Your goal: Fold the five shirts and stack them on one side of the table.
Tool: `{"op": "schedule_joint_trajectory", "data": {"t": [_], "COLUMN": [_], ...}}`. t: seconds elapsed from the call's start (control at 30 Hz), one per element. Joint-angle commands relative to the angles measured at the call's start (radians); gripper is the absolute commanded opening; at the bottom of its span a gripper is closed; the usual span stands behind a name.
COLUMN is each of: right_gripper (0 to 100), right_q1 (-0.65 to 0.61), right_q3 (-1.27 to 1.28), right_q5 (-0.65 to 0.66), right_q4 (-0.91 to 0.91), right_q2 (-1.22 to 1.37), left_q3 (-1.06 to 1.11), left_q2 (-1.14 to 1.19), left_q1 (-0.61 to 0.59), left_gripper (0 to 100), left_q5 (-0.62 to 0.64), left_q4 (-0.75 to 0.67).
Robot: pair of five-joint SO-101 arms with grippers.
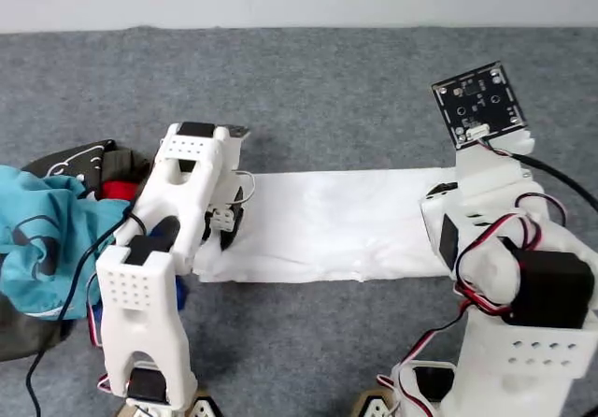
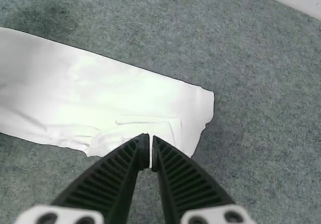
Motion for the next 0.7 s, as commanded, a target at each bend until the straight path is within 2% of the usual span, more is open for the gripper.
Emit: {"op": "schedule_joint_trajectory", "data": {"t": [0.0,0.13,0.23,0.67], "right_gripper": [1.8,1.8,1.8,1.8], "right_q1": [-0.002,-0.002,-0.002,-0.002], "right_q3": [-0.005,-0.005,-0.005,-0.012], "right_q5": [-0.003,-0.003,-0.003,-0.003], "right_q4": [-0.004,-0.004,-0.004,-0.042], "right_q2": [-0.002,-0.002,-0.002,-0.015], "left_q3": [-0.101,-0.252,-0.331,-0.321], "left_q2": [0.005,0.005,0.003,-0.275], "left_q1": [-0.028,-0.068,-0.048,0.293], "left_gripper": [1,1,1,1], "left_q5": [-0.025,-0.025,-0.023,-0.017], "left_q4": [0.037,0.094,0.135,0.115]}}
